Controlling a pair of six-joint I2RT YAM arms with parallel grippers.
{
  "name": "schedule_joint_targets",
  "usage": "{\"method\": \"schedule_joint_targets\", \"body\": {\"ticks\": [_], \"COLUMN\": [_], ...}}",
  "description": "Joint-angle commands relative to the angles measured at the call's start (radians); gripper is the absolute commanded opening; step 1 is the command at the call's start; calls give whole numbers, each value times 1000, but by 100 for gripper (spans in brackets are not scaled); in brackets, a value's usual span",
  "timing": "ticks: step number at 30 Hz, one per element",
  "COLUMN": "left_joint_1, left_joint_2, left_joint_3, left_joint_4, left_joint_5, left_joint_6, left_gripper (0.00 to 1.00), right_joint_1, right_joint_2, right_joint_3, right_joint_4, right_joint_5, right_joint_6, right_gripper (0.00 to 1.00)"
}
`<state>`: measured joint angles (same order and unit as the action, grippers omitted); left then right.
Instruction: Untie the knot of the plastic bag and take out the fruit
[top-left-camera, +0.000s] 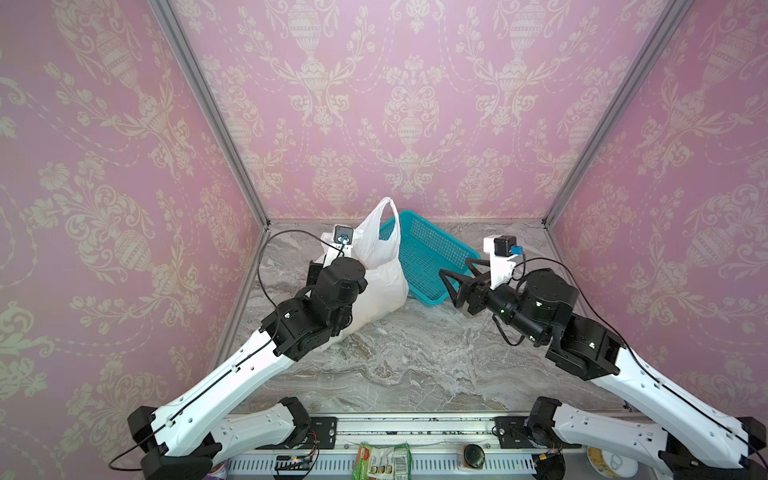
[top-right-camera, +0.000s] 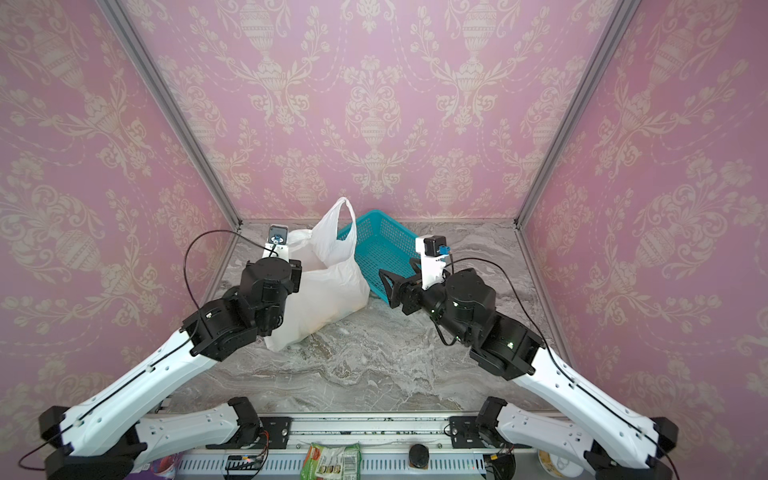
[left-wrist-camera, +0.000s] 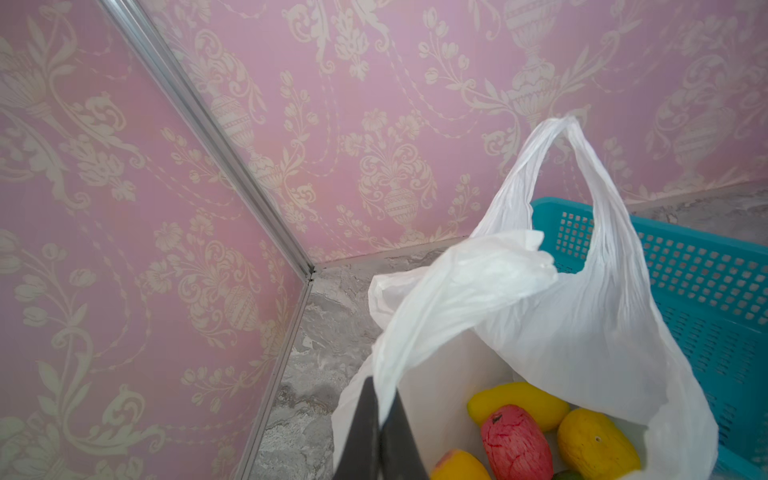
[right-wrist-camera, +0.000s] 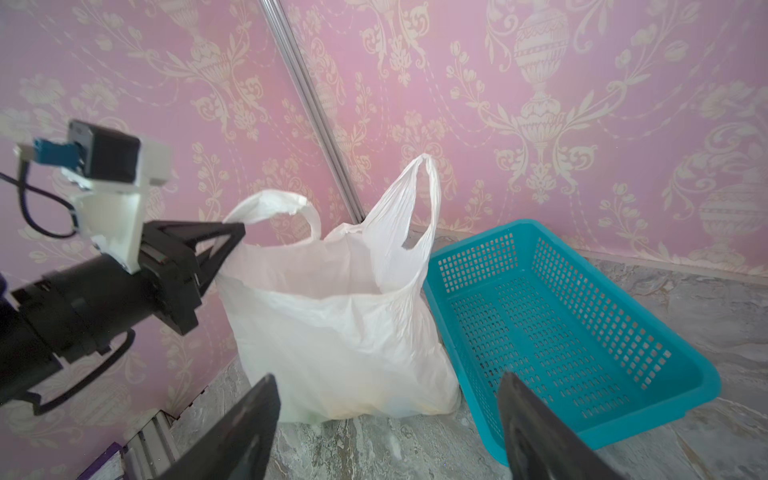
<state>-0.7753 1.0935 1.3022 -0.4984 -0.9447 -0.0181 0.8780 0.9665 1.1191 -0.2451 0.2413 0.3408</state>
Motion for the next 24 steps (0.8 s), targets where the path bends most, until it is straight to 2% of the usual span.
{"method": "schedule_joint_targets", "body": {"ticks": [1, 4, 8, 12, 15, 20, 22, 24], "left_joint_1": [72, 112, 117, 118, 116, 113, 109, 104], "left_joint_2": [45, 131, 247, 292, 207, -63, -167, -263], "left_joint_3": [150, 297, 479, 574, 467, 113, -17, -125], "left_joint_4": [35, 25, 16, -81, -99, -101, -99, -113], "left_joint_5": [36, 69, 106, 231, 394, 662, 741, 769], "left_joint_6": [116, 179, 273, 229, 137, -70, -146, -200], "left_gripper": [0, 0, 0, 0, 0, 0, 0, 0], "right_joint_1": [3, 3, 2, 1, -2, -10, -11, -10], "right_joint_2": [25, 46, 68, 89, 112, 178, 216, 265], "right_joint_3": [-5, -7, -5, -6, -7, -8, -7, 12], "right_joint_4": [7, 15, 21, 30, 39, 95, 135, 152], "right_joint_5": [-5, 7, -2, -3, -12, -83, -135, -178], "right_joint_6": [23, 32, 43, 53, 56, 57, 52, 53], "right_gripper": [82, 82, 82, 82, 83, 84, 85, 85]}}
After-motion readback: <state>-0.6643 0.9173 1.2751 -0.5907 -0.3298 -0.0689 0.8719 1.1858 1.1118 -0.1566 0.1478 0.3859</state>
